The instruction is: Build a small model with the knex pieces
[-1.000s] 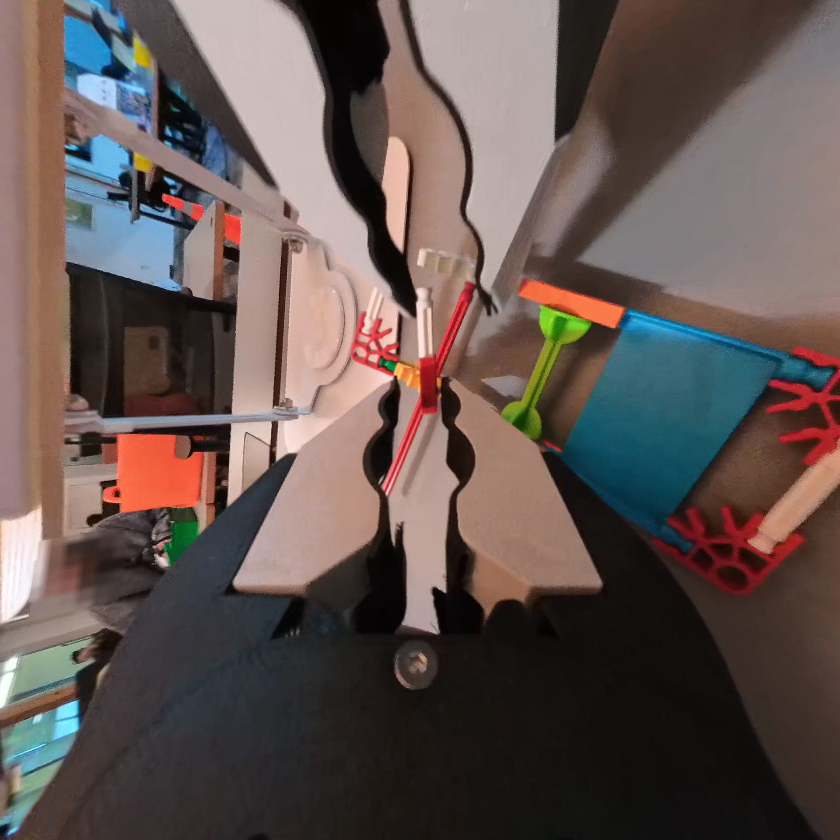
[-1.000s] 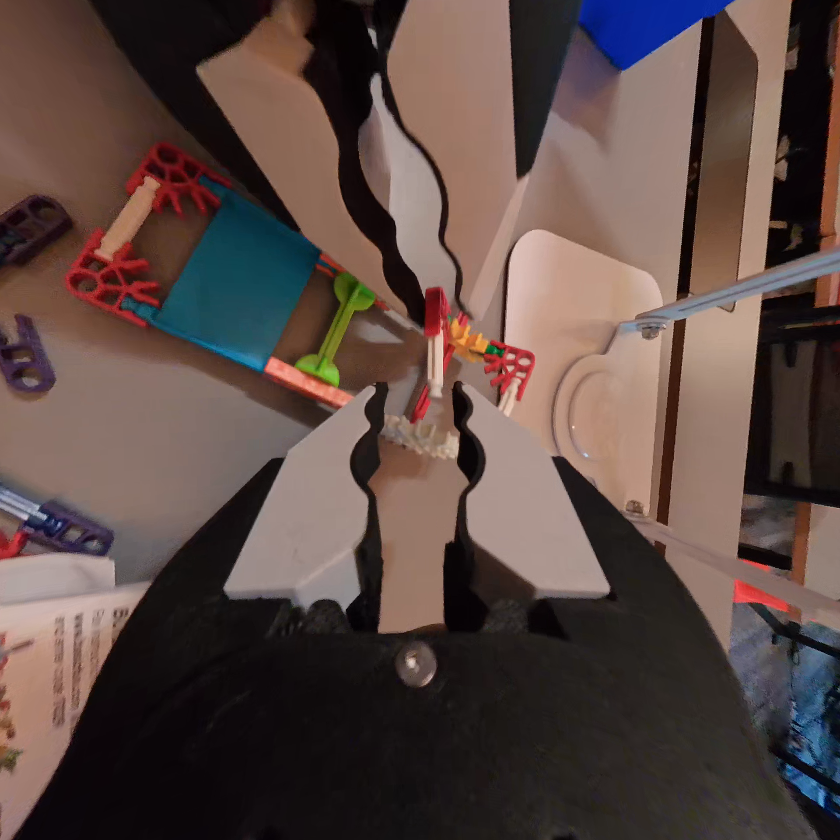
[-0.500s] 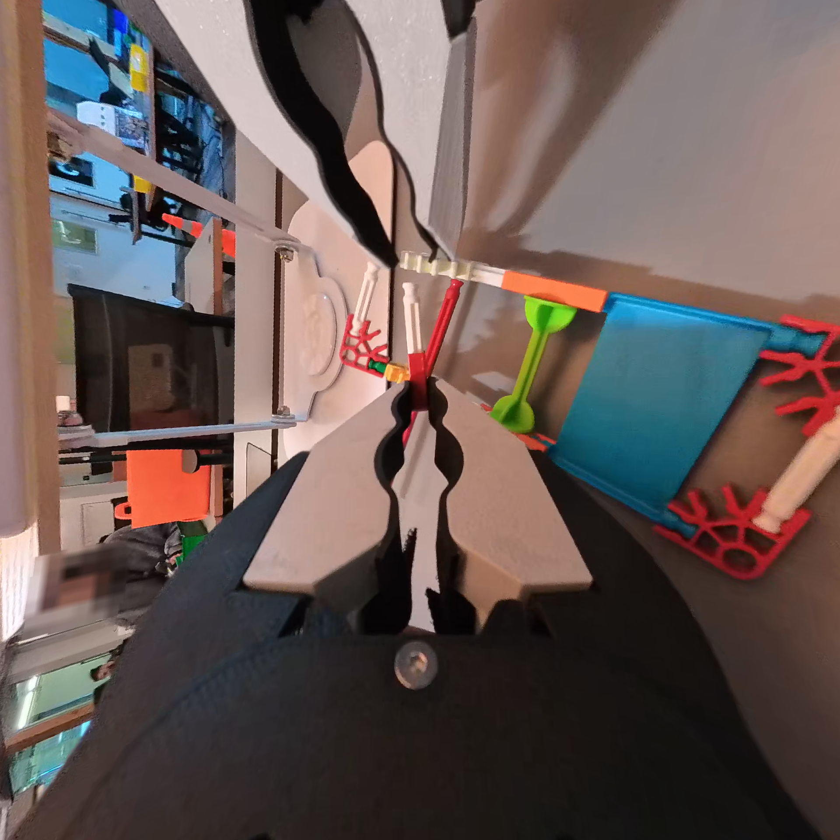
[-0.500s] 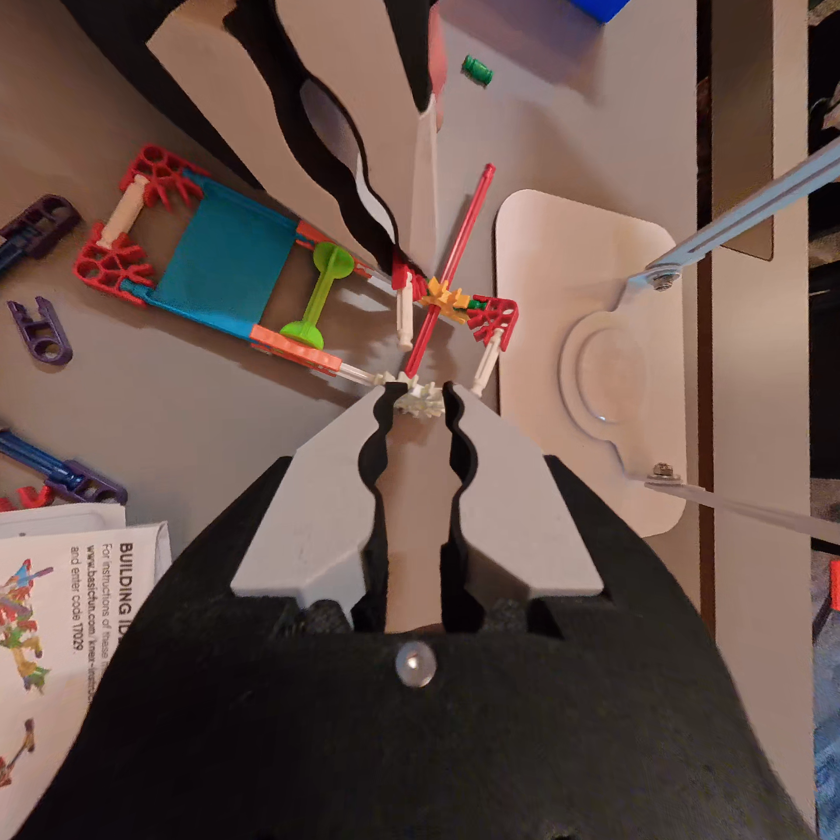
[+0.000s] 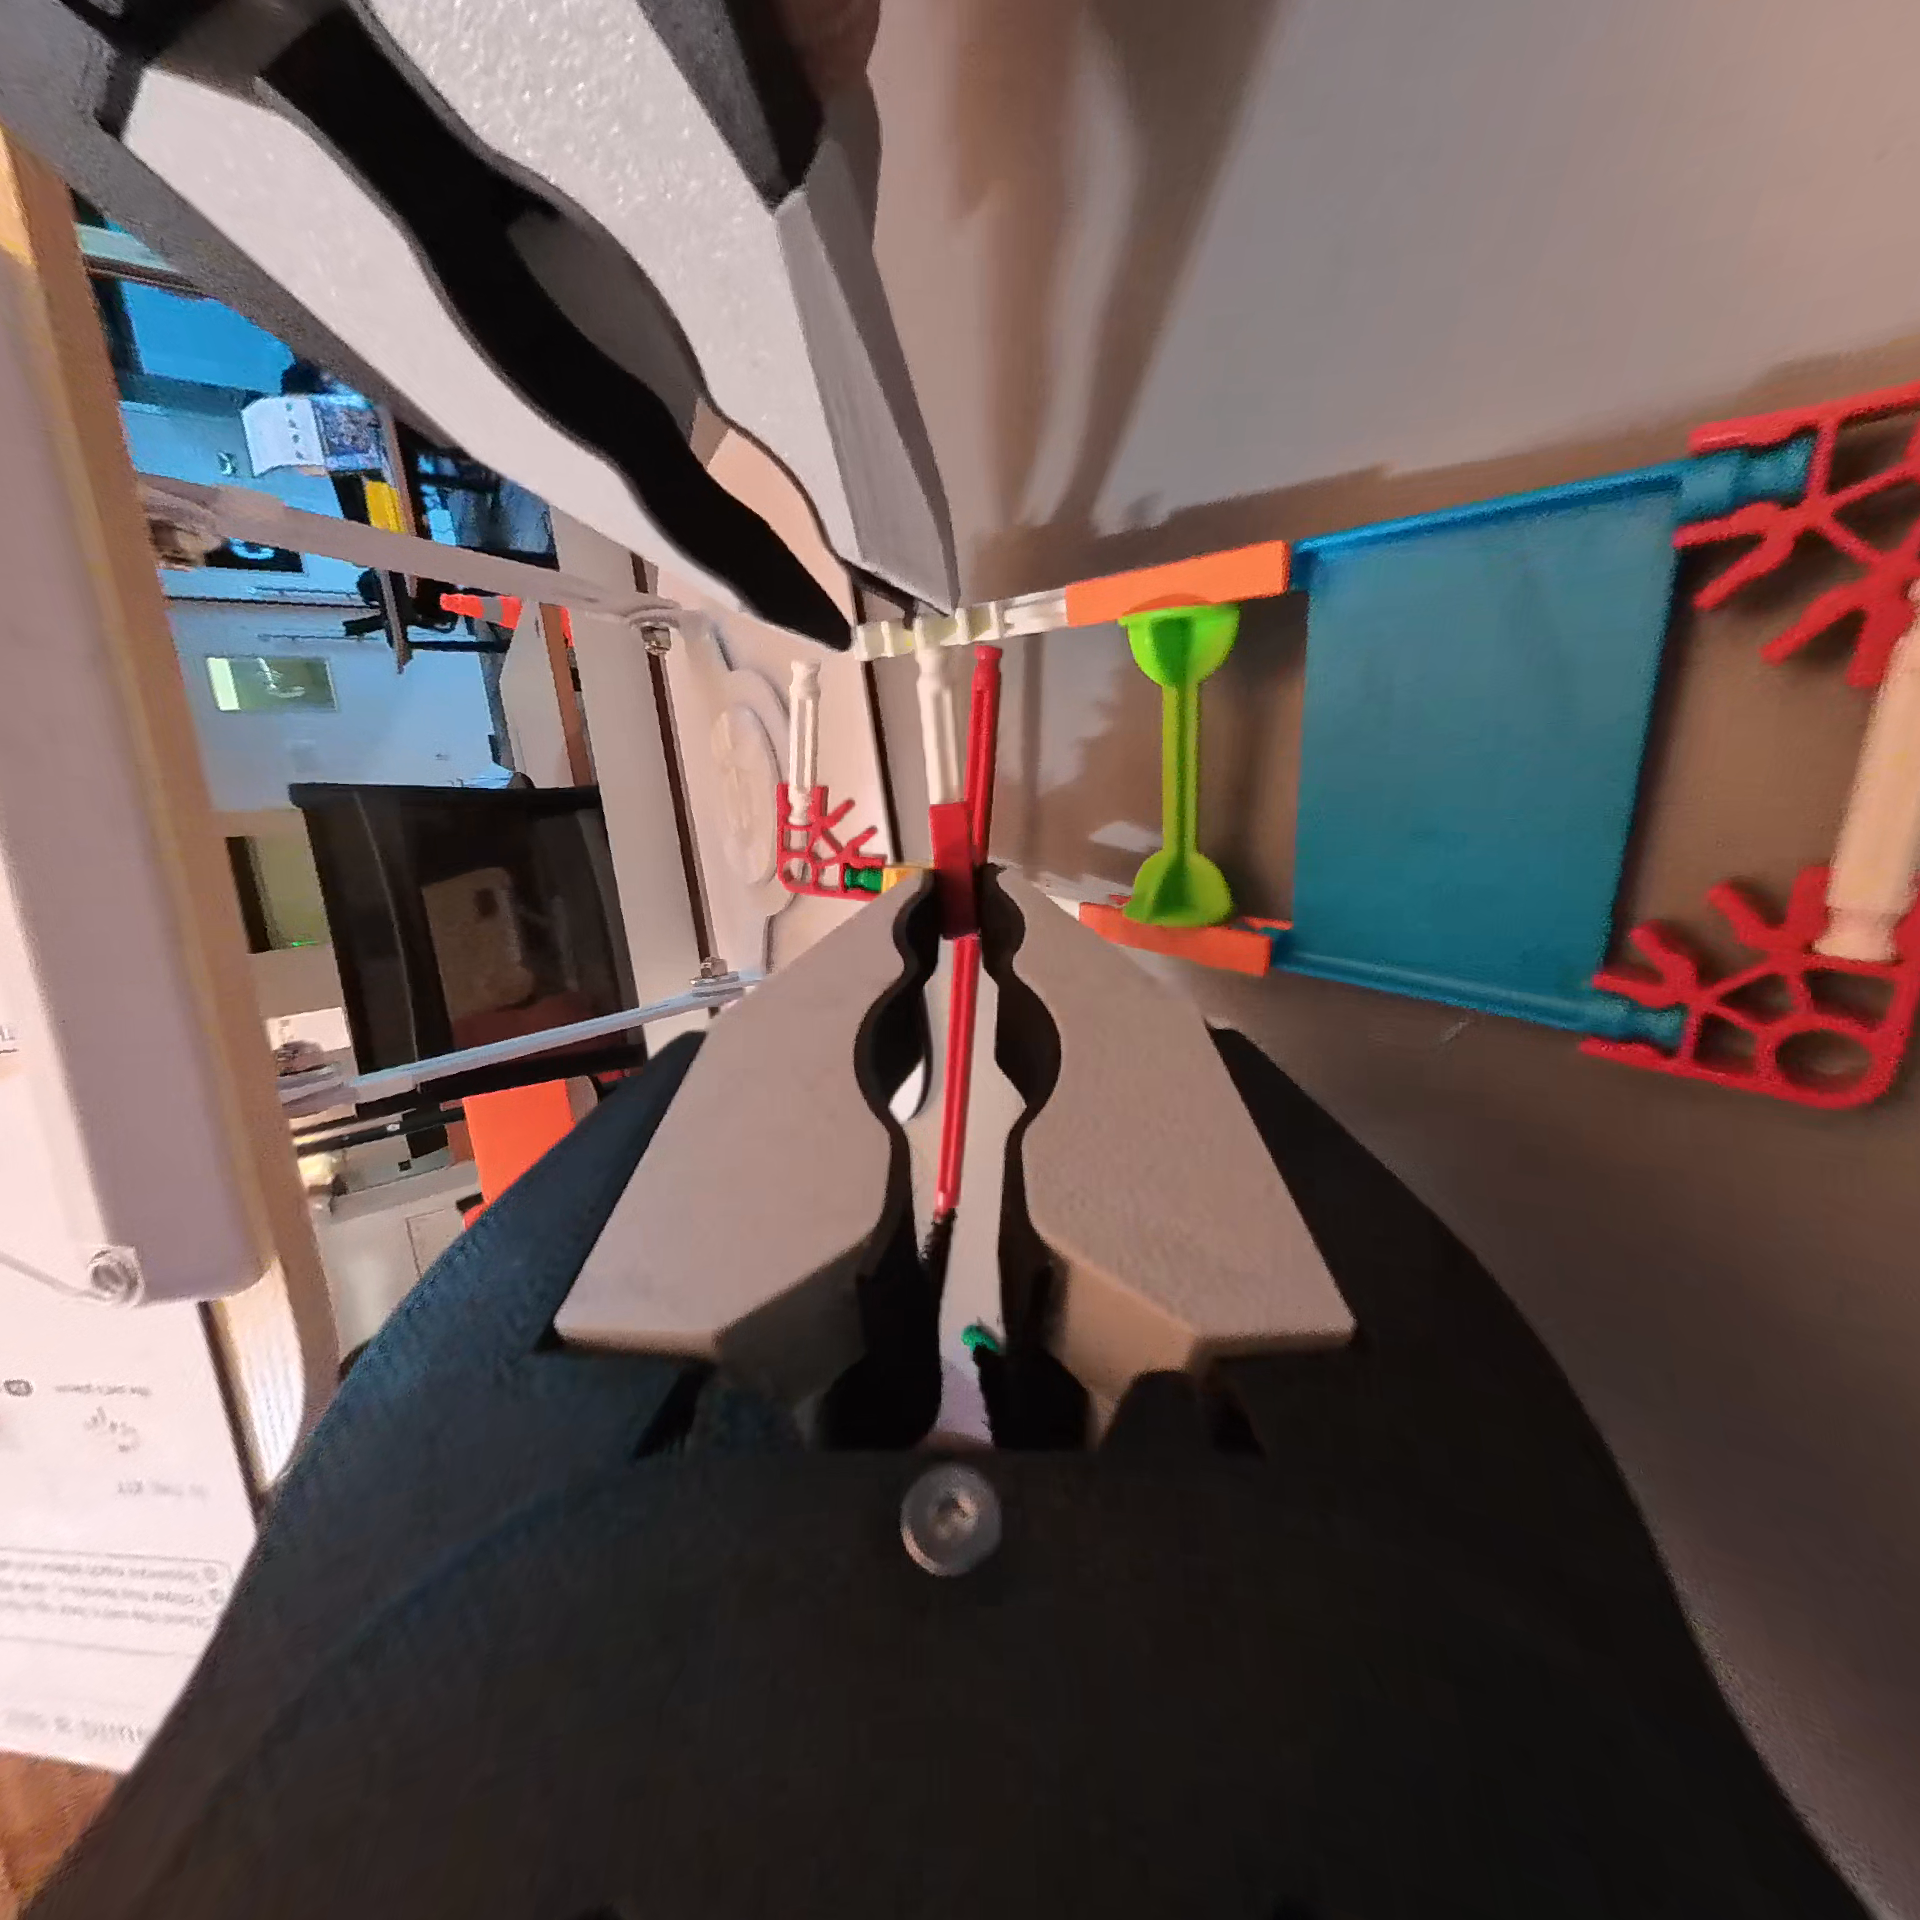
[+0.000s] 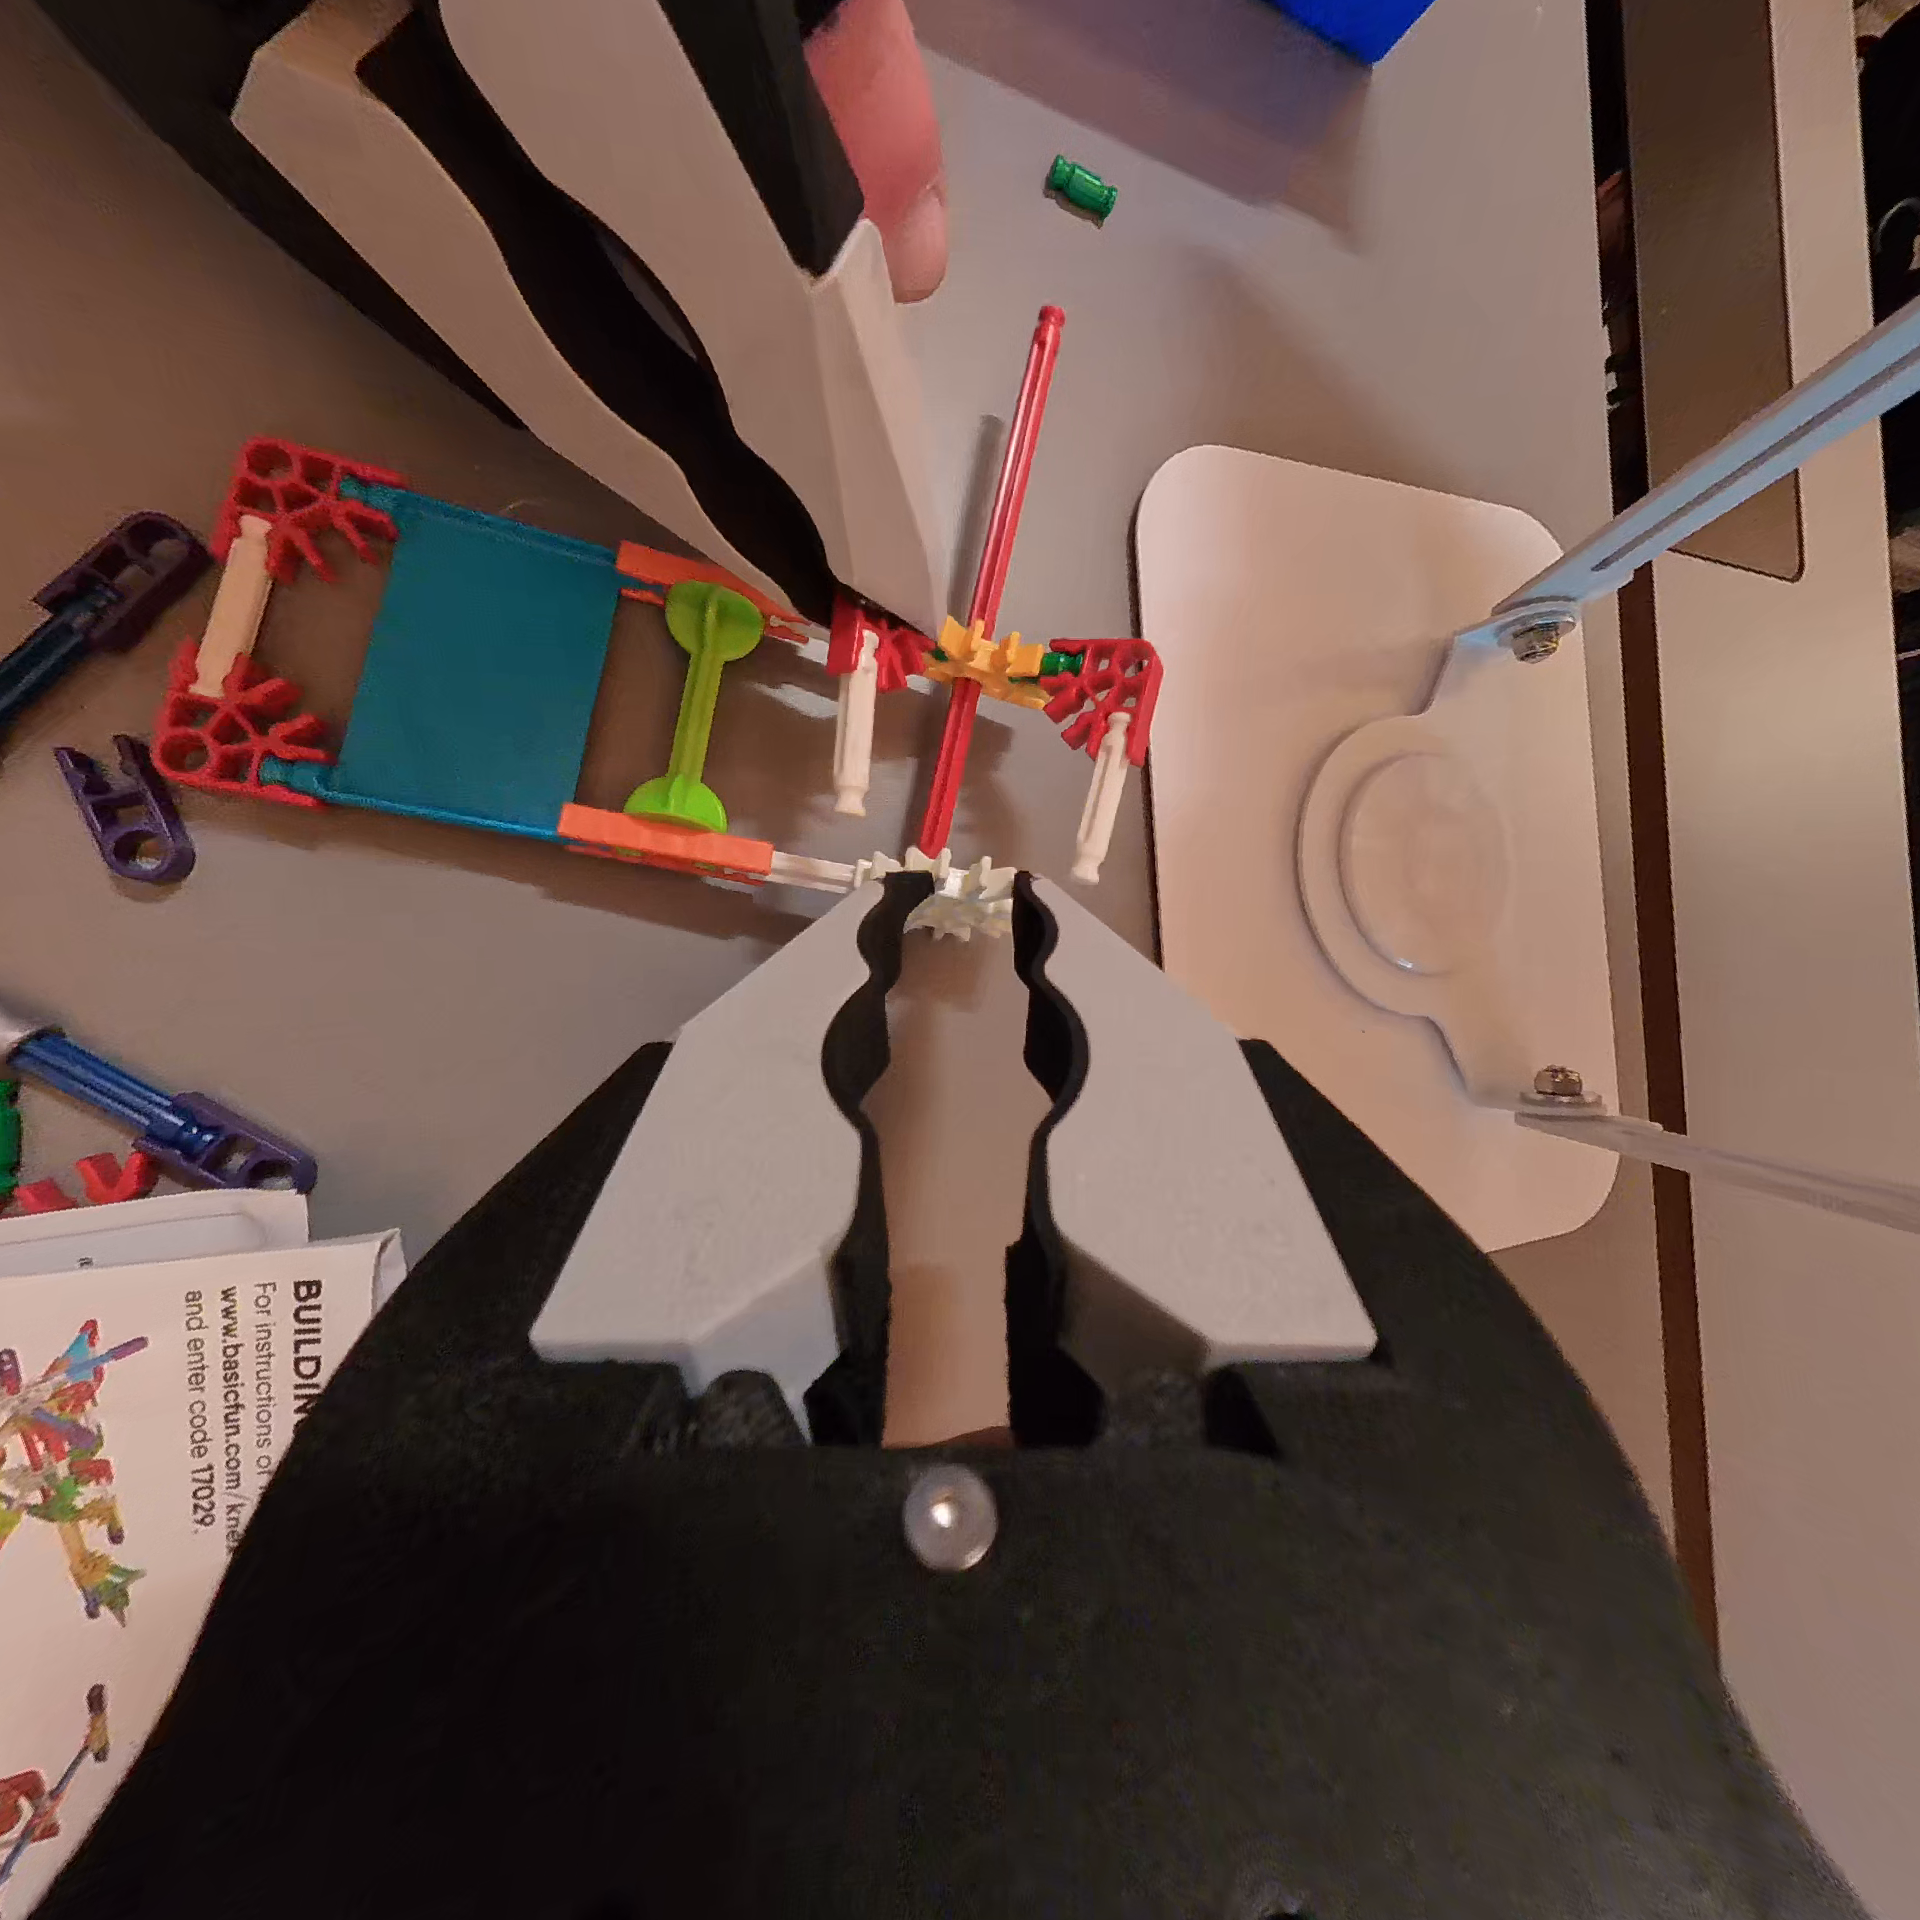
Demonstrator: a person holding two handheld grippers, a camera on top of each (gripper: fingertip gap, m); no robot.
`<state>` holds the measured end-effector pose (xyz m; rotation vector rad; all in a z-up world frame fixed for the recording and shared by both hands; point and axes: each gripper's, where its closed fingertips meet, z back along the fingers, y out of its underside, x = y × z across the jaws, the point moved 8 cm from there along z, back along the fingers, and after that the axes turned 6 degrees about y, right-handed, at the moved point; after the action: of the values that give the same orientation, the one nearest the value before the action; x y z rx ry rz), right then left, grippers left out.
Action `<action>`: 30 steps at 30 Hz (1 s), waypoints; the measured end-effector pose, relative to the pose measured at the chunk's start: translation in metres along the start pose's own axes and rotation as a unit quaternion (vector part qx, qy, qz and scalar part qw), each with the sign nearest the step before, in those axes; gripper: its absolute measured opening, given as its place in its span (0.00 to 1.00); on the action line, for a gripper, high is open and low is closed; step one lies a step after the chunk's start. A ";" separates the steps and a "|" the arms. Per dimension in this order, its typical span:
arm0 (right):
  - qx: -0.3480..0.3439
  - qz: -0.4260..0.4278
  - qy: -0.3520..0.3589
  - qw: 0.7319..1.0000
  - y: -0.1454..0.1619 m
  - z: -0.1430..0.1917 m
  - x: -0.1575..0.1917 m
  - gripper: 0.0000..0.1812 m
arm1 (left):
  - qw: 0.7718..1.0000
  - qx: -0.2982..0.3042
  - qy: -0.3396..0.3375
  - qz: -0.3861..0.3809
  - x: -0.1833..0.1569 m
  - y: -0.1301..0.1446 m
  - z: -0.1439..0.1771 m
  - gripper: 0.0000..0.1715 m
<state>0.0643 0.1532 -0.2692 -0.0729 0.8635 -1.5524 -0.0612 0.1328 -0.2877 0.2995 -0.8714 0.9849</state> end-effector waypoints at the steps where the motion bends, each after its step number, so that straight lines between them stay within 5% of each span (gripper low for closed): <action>1: 0.001 0.003 0.002 1.000 0.000 0.000 0.000 0.10 | 1.000 -0.003 -0.006 0.004 0.001 0.000 0.001 0.04; 7: 0.001 0.006 0.006 1.000 -0.001 -0.001 0.001 0.10 | 0.998 -0.037 -0.001 0.041 0.003 -0.005 0.008 0.16; 12: -0.003 0.002 0.004 1.000 -0.001 -0.001 0.001 0.10 | 0.999 -0.029 -0.005 0.015 -0.001 -0.010 0.003 0.03; 25: -0.003 0.005 0.003 1.000 -0.001 -0.001 0.002 0.10 | 1.000 -0.015 0.003 -0.007 -0.003 -0.011 0.006 0.03; 28: -0.002 0.006 0.004 1.000 -0.001 -0.001 0.001 0.10 | 1.000 -0.011 0.002 0.028 0.003 -0.004 0.009 0.21; 30: -0.003 0.005 0.003 1.000 -0.002 -0.001 0.001 0.10 | 0.998 -0.014 0.011 0.059 0.005 0.001 0.013 0.23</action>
<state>0.0621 0.1524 -0.2695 -0.0673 0.8724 -1.5425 -0.0669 0.1291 -0.2756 0.2143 -0.8894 1.0822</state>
